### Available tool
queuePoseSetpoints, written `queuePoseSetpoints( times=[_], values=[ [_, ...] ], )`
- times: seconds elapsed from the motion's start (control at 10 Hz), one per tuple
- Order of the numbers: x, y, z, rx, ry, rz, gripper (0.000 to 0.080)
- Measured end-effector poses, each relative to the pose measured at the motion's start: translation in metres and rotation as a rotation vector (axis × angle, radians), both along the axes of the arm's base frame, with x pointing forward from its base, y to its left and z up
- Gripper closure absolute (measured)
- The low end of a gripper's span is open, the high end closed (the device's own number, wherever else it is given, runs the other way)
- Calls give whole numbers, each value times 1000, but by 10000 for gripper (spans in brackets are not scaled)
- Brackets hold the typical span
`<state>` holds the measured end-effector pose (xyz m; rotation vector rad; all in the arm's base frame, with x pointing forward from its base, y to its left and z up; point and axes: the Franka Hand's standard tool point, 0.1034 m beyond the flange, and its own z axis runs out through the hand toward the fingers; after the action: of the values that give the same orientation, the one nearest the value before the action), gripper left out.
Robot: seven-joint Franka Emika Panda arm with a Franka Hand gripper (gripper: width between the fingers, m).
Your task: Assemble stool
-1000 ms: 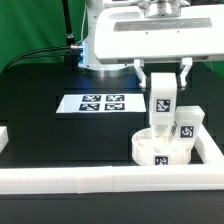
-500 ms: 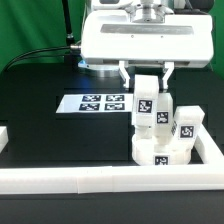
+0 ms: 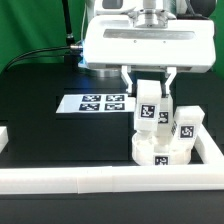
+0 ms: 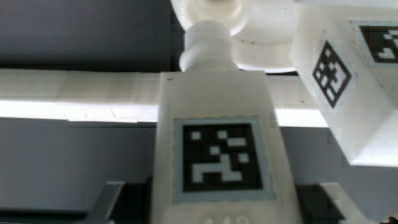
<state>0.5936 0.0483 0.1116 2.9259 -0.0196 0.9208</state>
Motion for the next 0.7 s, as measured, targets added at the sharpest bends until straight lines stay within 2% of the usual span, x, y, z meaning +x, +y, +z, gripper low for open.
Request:
queuePoseSetpoints(
  times=[0.1,0.2,0.3,0.4,0.7],
  values=[
    [-1,-1,-1,0,1,-3,463],
    [-3,-7,-4,27,-6,-48,463],
    [-5,1,-8,58,1,-72,463],
    [-6,5,-8,62,3,-66,463],
    [-7,3,-11,58,9,-65,463]
  ],
)
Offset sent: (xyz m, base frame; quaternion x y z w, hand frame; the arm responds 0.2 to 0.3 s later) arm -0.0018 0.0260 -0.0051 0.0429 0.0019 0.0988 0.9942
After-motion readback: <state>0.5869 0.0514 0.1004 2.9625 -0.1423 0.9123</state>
